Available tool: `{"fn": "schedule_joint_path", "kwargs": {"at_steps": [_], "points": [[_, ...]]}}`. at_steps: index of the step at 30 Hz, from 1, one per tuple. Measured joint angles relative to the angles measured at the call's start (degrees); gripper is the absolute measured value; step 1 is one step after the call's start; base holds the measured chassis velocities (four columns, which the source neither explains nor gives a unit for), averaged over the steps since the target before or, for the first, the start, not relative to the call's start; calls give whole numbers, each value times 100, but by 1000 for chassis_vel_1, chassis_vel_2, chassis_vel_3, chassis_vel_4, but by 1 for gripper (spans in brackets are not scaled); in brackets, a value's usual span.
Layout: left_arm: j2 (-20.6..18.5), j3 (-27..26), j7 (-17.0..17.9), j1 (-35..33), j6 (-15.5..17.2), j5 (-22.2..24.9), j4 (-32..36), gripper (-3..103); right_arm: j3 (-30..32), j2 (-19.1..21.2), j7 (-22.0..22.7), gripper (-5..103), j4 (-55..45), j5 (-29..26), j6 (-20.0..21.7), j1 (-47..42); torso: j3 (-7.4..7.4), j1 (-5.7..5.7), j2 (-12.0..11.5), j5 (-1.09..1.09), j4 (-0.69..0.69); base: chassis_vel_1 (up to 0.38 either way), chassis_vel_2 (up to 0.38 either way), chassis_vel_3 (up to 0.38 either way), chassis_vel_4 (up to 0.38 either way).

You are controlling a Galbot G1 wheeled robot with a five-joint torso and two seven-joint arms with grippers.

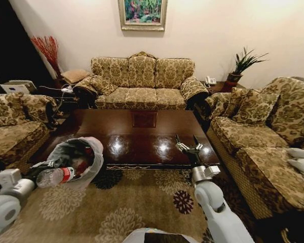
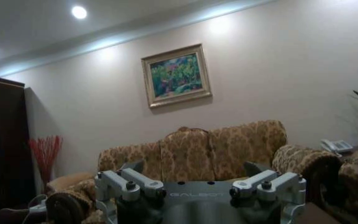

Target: Move to the front of the table and place the trash on the table into the trash bin.

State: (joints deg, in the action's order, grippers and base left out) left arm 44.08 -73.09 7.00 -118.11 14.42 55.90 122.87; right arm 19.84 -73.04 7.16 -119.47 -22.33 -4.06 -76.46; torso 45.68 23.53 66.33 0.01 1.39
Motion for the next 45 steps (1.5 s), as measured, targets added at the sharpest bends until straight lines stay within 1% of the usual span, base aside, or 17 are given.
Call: {"fn": "schedule_joint_path", "kwargs": {"at_steps": [9,15,20,24,29,31,34,35,37,38,39,40,41,42,43,45], "points": [[-20,307,-170,179,-13,-152,14,1,37,-6,67,100,-118,95,-20,-210,0,-1,0,0,0,34,22,-30,-28],[-9,417,-235,205,-39,-221,-5,1,32,-75,78,100,-126,185,-84,-331,0,-1,0,-1,2,174,172,-142,-170],[18,478,-252,222,-51,-258,-18,1,31,-88,80,100,-116,231,-109,-364,0,-1,0,-4,1,256,267,-267,-256],[77,536,-254,260,-54,-290,3,1,30,-91,96,100,-58,233,-158,-334,0,-1,0,2,2,307,297,-291,-295],[182,536,-223,281,-81,-350,-6,1,0,-100,127,100,20,203,-250,-276,1,1,-1,-3,1,275,275,-290,-287],[233,490,-206,260,-85,-370,-14,1,-9,-106,127,100,41,197,-264,-258,0,1,0,-4,2,146,210,-192,-232],[468,260,-166,187,-97,-360,-9,1,-23,-135,125,100,95,190,-292,-203,0,0,0,-6,2,104,118,-76,-139],[468,260,-166,187,-97,-360,-9,1,-23,-135,125,100,95,190,-292,-203,0,0,0,-6,2,82,36,-9,-65],[644,-4,-149,-26,-106,-332,14,1,-26,-147,103,100,148,184,-312,-168,0,0,0,-4,3,0,0,0,0],[726,-241,-148,-253,-108,-297,45,1,-27,-146,77,100,193,169,-330,-139,0,-1,0,4,4,0,0,0,0],[726,-241,-148,-253,-108,-297,45,1,-27,-146,77,100,193,169,-330,-139,0,-1,0,4,4,0,0,0,0],[753,-398,-149,-393,-107,-262,57,1,-26,-146,67,100,223,151,-338,-115,0,-1,0,8,4,0,0,0,0],[768,-586,-141,-537,-106,-233,34,1,-24,-152,45,100,271,130,-349,-79,0,-1,0,8,0,-81,-54,32,11],[768,-586,-141,-537,-106,-233,34,1,-24,-152,45,100,271,130,-349,-79,0,-1,0,8,0,-81,-54,32,11],[775,-681,-128,-627,-104,-218,-22,1,-25,-165,30,100,302,113,-365,-50,0,-1,0,7,-4,-51,-58,18,11],[817,-769,-70,-772,-85,-203,-134,1,-25,-200,7,100,355,92,-392,-5,0,-1,0,2,-3,-25,-29,9,7]]}}
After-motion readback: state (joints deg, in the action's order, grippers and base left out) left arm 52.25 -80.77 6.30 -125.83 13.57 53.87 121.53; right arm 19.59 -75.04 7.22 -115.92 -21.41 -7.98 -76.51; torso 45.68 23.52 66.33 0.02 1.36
